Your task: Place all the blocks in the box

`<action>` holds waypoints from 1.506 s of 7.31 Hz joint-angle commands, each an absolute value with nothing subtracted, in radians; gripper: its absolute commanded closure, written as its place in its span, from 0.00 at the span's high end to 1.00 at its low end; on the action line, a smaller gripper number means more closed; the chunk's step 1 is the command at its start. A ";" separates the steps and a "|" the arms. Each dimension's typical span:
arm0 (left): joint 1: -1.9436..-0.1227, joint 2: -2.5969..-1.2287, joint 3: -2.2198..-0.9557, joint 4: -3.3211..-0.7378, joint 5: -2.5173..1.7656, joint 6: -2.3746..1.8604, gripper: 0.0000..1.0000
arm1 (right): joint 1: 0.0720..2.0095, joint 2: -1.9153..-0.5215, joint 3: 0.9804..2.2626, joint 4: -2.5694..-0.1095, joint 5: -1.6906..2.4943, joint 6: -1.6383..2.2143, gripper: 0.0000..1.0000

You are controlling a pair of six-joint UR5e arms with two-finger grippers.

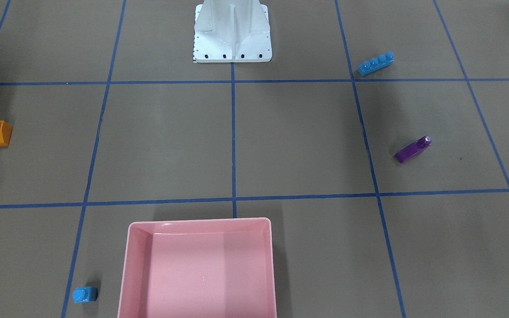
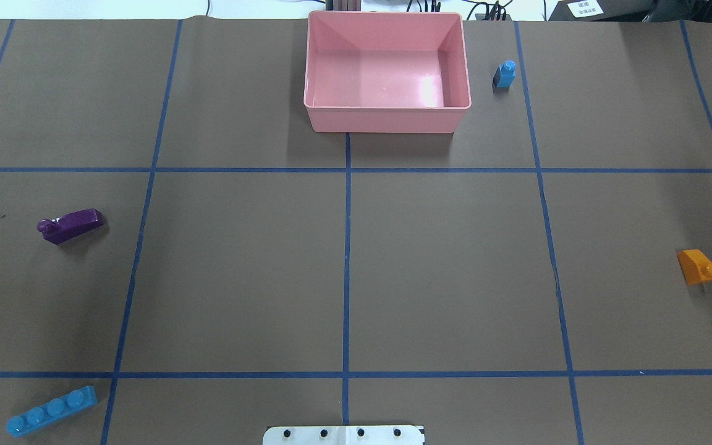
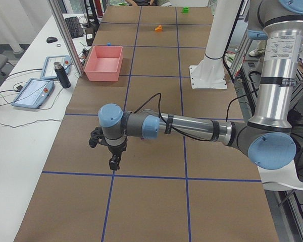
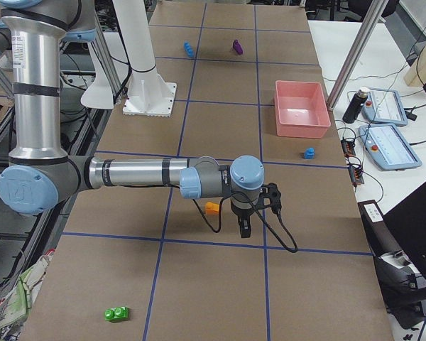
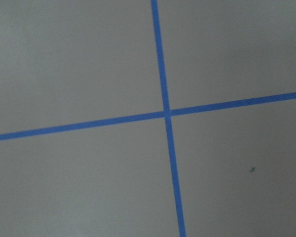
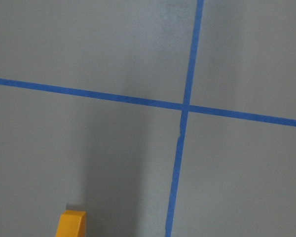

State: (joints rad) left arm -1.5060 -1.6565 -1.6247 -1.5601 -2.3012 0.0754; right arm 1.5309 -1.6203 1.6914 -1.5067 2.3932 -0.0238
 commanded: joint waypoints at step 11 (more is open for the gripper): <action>-1.480 -1.672 -1.637 -1.629 -2.385 0.031 1.00 | 1.092 -1.721 1.689 -1.232 2.330 0.417 1.00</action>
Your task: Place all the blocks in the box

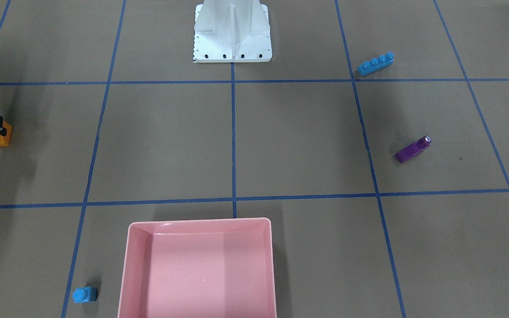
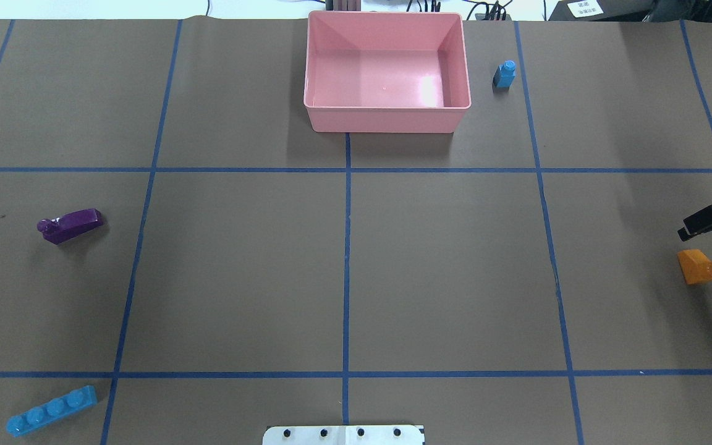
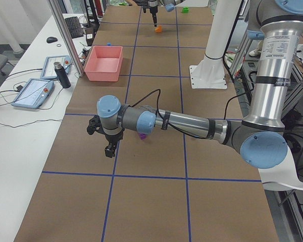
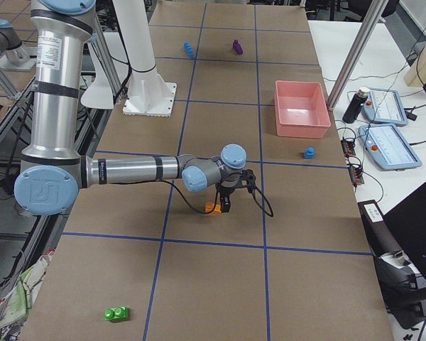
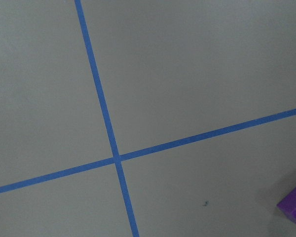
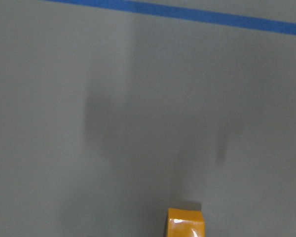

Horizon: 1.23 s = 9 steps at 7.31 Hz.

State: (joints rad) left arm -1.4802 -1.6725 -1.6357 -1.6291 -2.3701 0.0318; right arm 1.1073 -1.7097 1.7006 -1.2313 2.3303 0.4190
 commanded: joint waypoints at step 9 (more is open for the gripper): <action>-1.480 -1.681 -1.649 -1.631 -2.448 -0.014 1.00 | 1.029 -1.724 1.678 -1.230 2.322 0.413 0.00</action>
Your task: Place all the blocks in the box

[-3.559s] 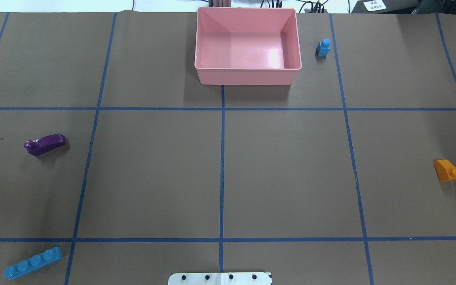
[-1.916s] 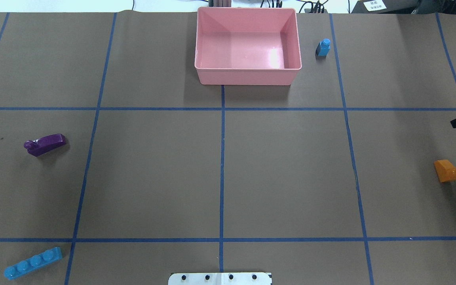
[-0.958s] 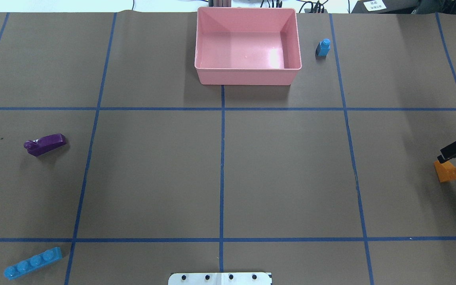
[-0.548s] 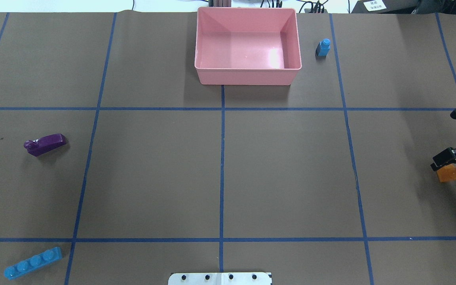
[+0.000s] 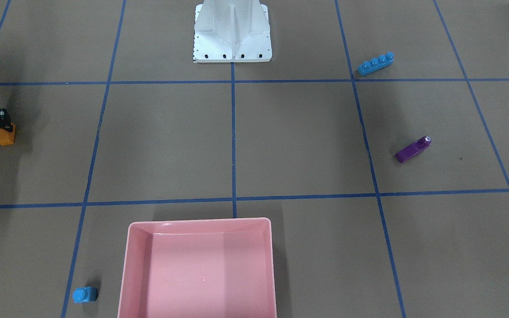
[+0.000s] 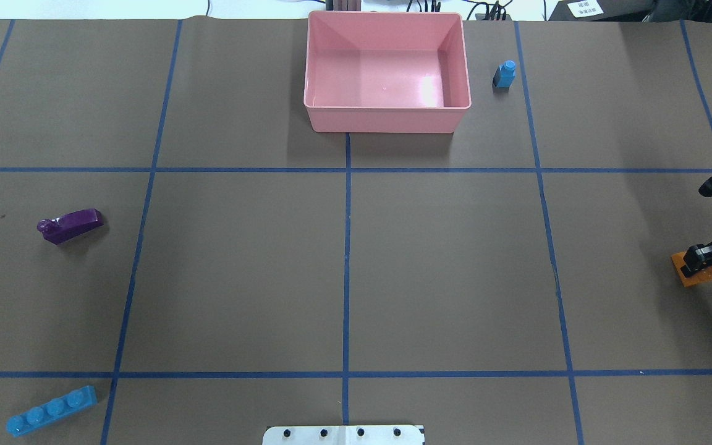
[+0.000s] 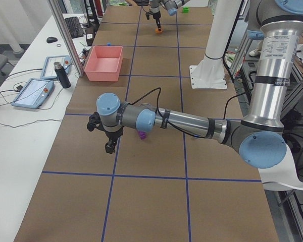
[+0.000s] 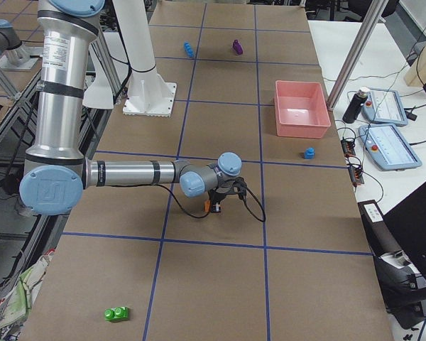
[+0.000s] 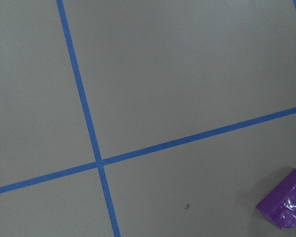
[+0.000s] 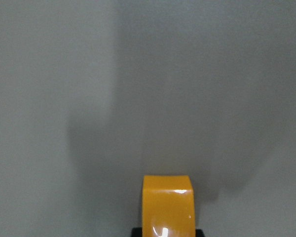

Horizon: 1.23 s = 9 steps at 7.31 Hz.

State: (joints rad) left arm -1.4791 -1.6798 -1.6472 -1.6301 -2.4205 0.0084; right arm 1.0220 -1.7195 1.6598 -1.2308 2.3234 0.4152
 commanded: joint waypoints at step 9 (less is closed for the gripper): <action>-1.234 -1.640 -1.717 -1.803 -2.382 0.034 1.00 | 1.204 -1.487 1.873 -1.305 2.434 0.710 0.00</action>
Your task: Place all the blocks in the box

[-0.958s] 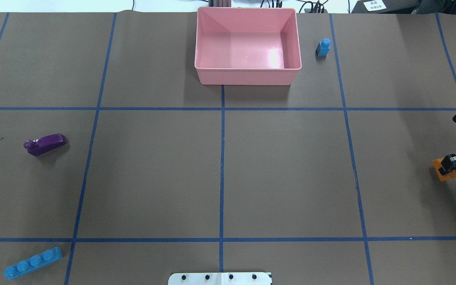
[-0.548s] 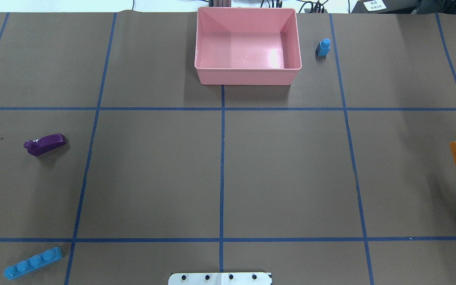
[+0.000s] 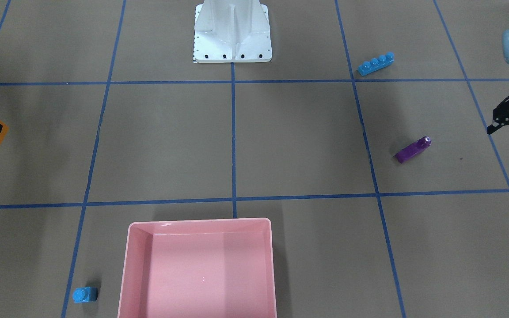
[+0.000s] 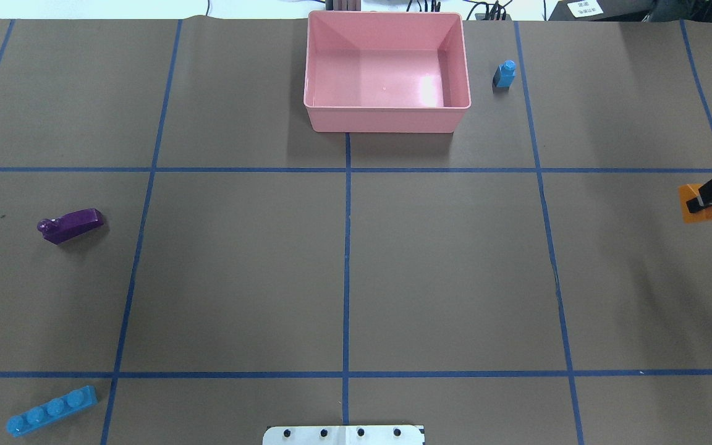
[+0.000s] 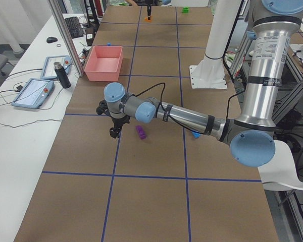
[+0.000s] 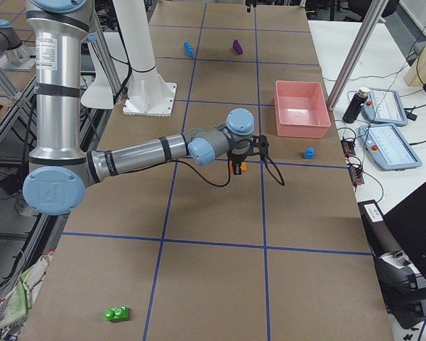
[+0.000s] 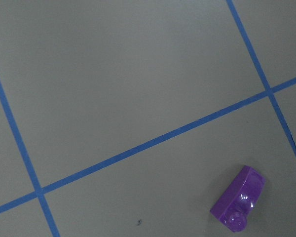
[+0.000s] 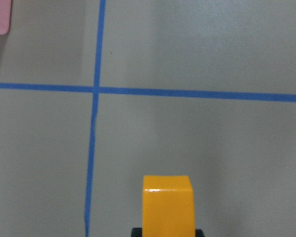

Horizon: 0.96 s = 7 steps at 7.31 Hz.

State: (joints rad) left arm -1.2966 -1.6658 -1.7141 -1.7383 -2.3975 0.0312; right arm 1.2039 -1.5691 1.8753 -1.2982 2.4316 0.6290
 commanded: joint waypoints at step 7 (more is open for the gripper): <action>-0.977 -1.601 -1.707 -1.919 -2.258 0.021 1.00 | 1.204 -1.297 1.871 -1.315 2.431 0.790 0.00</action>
